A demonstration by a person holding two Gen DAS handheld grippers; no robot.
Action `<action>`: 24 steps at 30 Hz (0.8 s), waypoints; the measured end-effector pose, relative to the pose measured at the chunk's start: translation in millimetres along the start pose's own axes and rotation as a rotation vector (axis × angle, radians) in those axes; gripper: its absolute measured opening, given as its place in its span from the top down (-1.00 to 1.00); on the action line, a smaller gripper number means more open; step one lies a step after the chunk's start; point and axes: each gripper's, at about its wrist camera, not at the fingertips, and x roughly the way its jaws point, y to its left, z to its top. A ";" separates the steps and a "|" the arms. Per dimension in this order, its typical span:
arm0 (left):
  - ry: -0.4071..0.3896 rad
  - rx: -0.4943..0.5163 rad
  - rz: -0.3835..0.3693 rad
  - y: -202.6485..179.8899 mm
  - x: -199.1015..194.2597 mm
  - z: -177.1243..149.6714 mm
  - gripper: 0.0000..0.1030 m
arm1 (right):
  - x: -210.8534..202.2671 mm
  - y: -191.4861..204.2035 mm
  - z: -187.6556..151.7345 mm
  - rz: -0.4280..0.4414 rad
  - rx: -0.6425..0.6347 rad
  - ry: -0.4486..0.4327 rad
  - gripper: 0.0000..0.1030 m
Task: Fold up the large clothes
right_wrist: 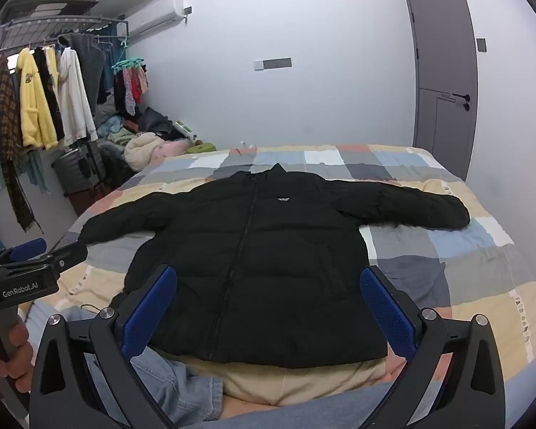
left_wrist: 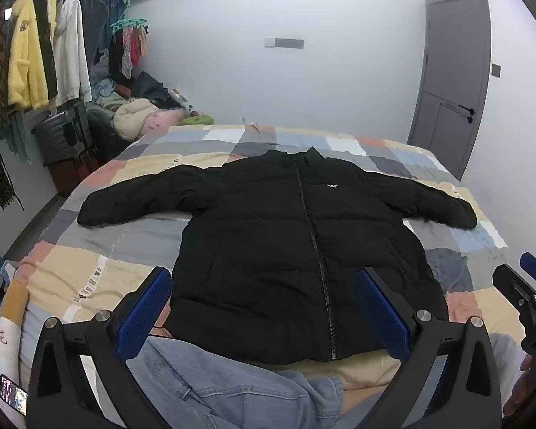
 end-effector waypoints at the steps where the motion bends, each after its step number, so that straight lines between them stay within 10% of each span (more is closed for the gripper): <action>1: 0.005 -0.007 -0.007 0.7 0.4 0.0 -0.99 | 0.2 0.2 -0.1 0.001 -0.002 -0.002 -1.00; 24: 0.031 -0.044 -0.004 9.6 5.2 4.9 -0.99 | 6.8 8.1 0.4 0.010 -0.017 0.005 -1.00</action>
